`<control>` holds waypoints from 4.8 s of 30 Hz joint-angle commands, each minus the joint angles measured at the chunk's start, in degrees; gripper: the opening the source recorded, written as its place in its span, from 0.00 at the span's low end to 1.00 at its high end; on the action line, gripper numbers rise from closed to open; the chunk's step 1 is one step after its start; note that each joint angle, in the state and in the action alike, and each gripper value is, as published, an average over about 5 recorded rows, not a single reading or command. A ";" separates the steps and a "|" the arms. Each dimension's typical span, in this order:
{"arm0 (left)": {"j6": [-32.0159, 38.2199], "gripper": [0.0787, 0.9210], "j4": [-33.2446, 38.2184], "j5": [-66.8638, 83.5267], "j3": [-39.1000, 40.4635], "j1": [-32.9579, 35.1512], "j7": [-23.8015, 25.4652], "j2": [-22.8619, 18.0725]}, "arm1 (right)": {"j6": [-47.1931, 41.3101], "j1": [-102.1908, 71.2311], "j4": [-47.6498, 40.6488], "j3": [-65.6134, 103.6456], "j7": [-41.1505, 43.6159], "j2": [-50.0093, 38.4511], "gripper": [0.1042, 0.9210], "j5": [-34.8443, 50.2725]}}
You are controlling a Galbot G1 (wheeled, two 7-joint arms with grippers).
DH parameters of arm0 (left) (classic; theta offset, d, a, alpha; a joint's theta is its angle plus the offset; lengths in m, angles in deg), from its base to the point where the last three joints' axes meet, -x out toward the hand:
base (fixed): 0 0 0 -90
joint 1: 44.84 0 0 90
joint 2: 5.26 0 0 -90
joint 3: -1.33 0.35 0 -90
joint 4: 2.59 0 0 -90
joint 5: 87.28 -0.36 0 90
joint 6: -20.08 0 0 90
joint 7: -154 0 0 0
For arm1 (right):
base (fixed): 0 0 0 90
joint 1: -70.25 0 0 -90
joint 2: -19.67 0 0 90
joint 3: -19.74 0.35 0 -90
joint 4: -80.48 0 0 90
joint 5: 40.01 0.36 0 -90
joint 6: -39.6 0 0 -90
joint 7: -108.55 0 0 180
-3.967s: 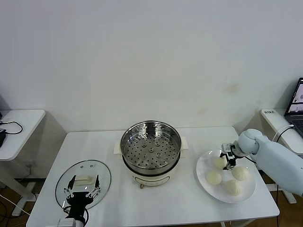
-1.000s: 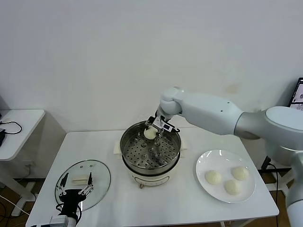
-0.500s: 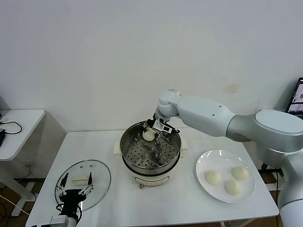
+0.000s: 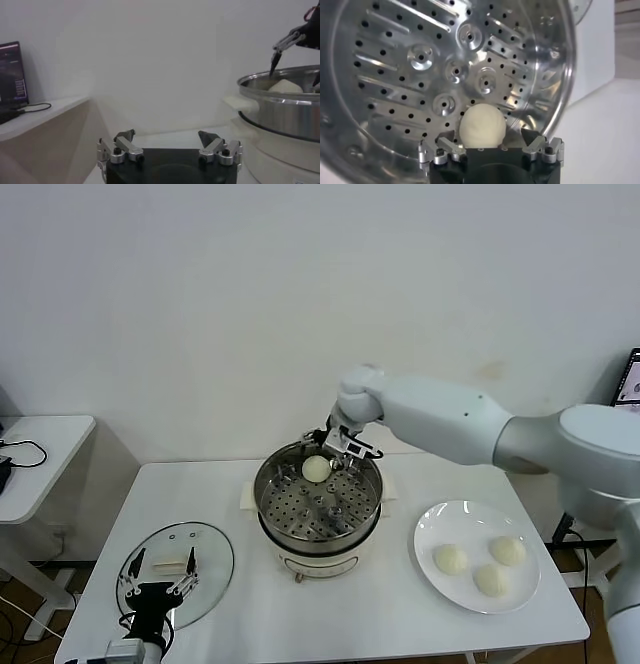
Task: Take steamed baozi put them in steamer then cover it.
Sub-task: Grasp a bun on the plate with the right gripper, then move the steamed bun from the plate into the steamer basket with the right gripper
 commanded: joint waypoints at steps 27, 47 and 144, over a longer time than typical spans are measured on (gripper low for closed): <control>-0.56 0.88 0.94 0.13 1.79 -0.33 0.27 3.25 | -37.03 -1.80 37.29 0.70 8.19 -48.66 0.88 13.27; -0.88 0.88 0.08 -0.25 0.88 0.10 0.27 2.72 | -36.73 -35.46 27.69 25.13 6.64 -45.08 0.88 1.98; -1.16 0.88 2.83 1.45 -1.90 0.25 -0.09 2.65 | -54.97 -4.37 6.93 5.90 -3.43 3.41 0.61 35.00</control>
